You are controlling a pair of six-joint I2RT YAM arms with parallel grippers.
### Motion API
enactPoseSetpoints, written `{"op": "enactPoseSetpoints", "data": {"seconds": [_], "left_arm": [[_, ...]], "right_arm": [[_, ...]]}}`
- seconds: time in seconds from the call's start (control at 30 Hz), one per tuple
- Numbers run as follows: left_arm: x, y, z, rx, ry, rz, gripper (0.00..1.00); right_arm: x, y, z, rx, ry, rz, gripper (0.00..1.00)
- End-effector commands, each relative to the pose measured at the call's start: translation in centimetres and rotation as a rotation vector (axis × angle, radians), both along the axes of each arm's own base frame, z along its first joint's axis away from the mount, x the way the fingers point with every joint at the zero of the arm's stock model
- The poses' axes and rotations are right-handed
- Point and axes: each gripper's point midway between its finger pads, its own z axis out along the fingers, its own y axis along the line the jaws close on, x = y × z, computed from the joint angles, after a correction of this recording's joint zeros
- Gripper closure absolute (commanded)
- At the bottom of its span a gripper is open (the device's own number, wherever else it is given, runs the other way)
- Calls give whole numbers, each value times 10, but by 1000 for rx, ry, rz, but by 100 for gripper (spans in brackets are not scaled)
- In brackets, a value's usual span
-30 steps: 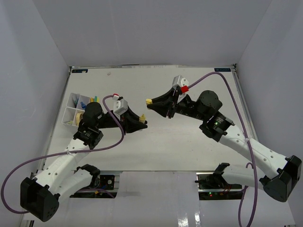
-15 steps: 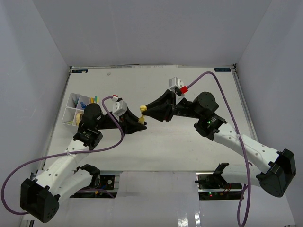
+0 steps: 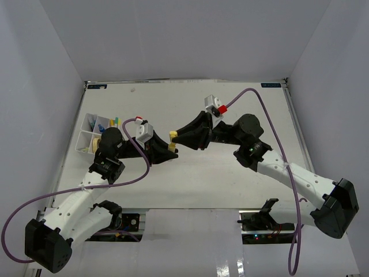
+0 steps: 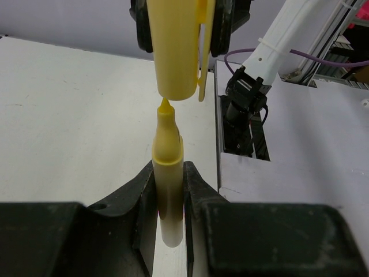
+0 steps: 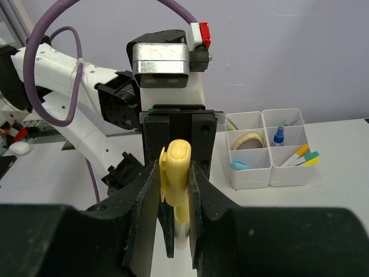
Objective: Sort the stationery into containers
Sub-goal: Close the pen cap on the pen.
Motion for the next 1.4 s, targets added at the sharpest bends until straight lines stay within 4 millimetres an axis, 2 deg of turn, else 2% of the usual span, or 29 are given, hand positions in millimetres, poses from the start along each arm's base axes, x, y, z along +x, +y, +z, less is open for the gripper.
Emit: {"op": "enactPoseSetpoints", "data": {"seconds": [0.0,1.37], "left_arm": [[-7,2,6,-13,-37,-28,97],[-10,7,16,-81,-69,-11,98]], "right_arm": [[-2,-1,12,52,-22,16,92],[-13,12,-18,71,85,106,92]]}}
